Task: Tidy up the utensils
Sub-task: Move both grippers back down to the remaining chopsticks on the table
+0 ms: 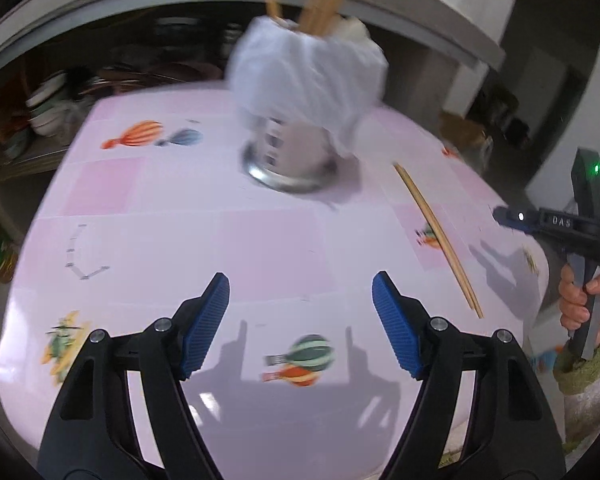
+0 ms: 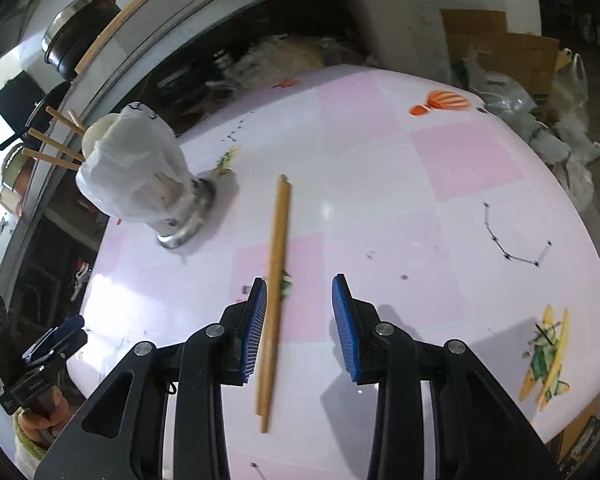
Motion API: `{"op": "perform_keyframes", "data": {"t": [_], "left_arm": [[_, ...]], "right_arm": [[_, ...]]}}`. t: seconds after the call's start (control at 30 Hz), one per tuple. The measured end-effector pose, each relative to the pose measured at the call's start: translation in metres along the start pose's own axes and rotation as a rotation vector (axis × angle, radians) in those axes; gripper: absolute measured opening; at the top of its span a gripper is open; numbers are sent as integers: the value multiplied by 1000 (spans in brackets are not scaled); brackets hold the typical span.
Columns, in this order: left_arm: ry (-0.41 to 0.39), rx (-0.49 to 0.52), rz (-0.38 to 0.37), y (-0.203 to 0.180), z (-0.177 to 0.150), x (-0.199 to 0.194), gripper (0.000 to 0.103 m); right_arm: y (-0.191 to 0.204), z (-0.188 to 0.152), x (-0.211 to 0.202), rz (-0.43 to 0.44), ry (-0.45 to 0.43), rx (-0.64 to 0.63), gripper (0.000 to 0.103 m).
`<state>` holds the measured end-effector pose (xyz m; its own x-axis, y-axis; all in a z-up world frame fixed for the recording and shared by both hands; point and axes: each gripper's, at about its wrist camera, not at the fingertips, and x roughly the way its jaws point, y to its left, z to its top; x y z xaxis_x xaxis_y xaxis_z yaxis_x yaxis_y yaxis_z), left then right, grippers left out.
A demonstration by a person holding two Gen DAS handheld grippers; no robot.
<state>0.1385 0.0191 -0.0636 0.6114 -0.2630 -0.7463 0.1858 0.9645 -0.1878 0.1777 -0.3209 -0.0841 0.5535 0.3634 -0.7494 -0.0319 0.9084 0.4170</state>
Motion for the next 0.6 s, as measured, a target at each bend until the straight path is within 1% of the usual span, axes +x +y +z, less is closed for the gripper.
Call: {"op": "perform_keyframes", "data": {"t": [0.2,0.4,0.5,0.6], "left_arm": [[36,60,-36,-42,5,34,70],[67,110,-90,-78,16,70,69],[80,132,-111,-91,22,85,62],[88,144,-135,-101,31,100,51]], "right_arm": [[-23,-2,-3,5,0,29,34],[-32,-3,-6,-10,-2,27,34],[-39,-4,-7,-17,-4,30,34],[-46,-4,-8,-17,-6,41,34]]}}
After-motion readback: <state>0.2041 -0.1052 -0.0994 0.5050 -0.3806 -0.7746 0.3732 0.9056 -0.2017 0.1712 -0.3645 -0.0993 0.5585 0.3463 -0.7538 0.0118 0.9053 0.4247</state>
